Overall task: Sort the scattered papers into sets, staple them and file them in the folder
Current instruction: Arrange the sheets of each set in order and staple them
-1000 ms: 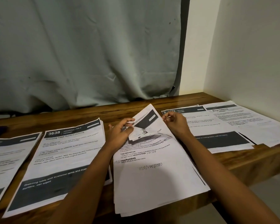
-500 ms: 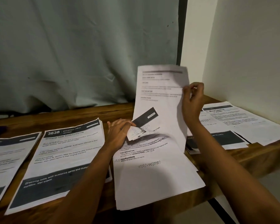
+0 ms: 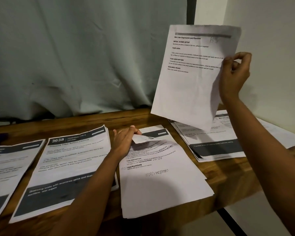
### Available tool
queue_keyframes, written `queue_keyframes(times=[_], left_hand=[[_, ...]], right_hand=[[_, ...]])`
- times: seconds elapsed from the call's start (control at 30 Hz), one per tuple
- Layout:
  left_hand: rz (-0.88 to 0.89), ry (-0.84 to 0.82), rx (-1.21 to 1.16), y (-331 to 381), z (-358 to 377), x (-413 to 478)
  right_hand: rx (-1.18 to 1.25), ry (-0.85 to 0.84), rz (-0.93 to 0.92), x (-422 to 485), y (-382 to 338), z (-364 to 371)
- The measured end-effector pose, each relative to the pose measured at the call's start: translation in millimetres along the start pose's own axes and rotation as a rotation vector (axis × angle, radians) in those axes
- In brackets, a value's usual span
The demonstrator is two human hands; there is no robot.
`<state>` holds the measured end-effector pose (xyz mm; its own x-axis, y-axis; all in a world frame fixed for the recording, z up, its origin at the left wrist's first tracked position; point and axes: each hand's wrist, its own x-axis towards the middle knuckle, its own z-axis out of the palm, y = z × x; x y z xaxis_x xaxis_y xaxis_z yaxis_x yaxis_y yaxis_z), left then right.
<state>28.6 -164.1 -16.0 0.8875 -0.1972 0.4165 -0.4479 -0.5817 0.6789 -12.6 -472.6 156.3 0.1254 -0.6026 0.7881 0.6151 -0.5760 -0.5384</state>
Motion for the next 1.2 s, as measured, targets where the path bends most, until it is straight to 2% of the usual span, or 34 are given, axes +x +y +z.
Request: queue_keyframes(times=[0.23, 0.4, 0.5, 0.7, 0.9, 1.03, 1.17, 1.2], left_hand=[[-0.077, 0.044, -0.096, 2, 0, 3], [-0.161, 0.067, -0.205, 2, 2, 4], [-0.161, 0.055, -0.282, 3, 0, 2], [-0.176, 0.049, -0.365, 5, -2, 1], [-0.167, 0.043, -0.395, 1, -2, 2], [-0.174, 0.053, -0.356, -1, -1, 2], [-0.102, 0.047, -0.011, 2, -3, -1], [-0.119, 0.046, 0.009, 3, -3, -1]], right_hand=[[-0.077, -0.293, 0.036, -22, 26, 2], [-0.151, -0.421, 0.242, -29, 47, 6], [-0.175, -0.459, 0.393, -26, 51, 9], [-0.177, -0.419, 0.465, -14, 44, 13], [-0.361, -0.669, 0.513, -31, 46, 8], [-0.471, -0.806, 0.566, -61, 42, 1], [-0.543, -0.884, 0.694, -93, 33, -3], [-0.555, -0.903, 0.724, -100, 31, -4]])
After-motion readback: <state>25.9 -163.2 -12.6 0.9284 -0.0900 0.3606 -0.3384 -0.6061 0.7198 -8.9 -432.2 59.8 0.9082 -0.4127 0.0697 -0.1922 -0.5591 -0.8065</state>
